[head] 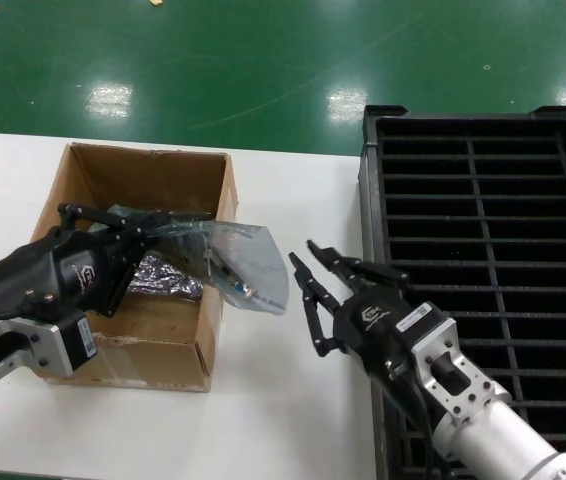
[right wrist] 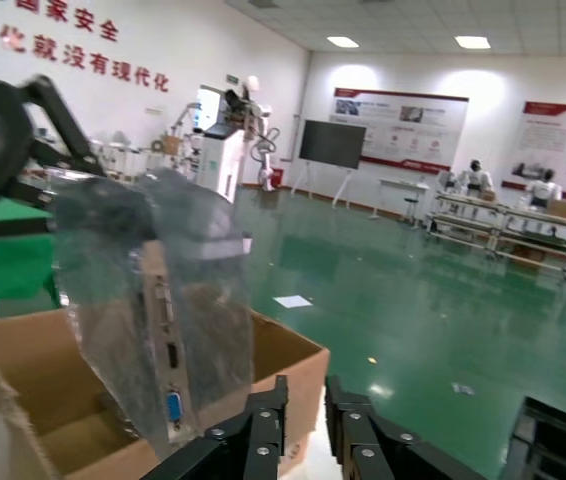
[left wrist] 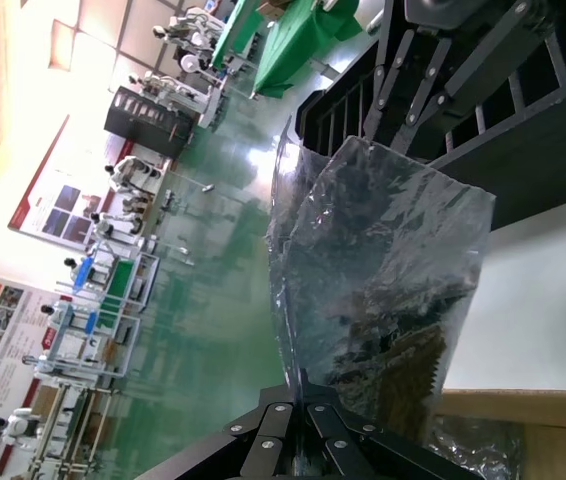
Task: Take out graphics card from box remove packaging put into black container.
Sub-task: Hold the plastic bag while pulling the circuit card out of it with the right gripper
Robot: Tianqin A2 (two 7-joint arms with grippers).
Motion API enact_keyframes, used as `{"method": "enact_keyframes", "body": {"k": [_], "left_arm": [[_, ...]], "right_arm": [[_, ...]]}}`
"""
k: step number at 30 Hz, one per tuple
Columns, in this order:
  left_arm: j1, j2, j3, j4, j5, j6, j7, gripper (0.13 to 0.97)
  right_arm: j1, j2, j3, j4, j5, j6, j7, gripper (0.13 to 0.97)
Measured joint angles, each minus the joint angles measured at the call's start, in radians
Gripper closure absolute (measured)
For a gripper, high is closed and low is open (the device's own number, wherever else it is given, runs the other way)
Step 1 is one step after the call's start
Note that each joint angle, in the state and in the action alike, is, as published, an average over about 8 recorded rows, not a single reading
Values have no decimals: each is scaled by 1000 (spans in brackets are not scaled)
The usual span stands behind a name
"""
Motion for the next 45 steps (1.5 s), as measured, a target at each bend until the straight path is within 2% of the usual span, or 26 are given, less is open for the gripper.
{"method": "enact_keyframes", "body": {"k": [4,12,23,30,34,39,45], "left_arm": [[0,0,0,0,0,0,0,957],[0,0,0,0,0,0,0,957],[0,0,0,0,0,0,0,957],[0,0,0,0,0,0,0,957],[0,0,0,0,0,0,0,957],[0,0,0,0,0,0,0,957],[0,0,0,0,0,0,0,957]], "right_arm": [[-19,5,9,27,-26,-27,1,844],[-36,9,31,48,-96,-119,26,936],[24,-40,59,-38,-210,-266,106,960],[18,-50,104,-38,-274,-307,154,960],[-5,-18,147,2,-298,-298,197,960],[-55,68,191,87,-318,-270,274,960],[-124,149,210,172,-345,-257,352,960]]}}
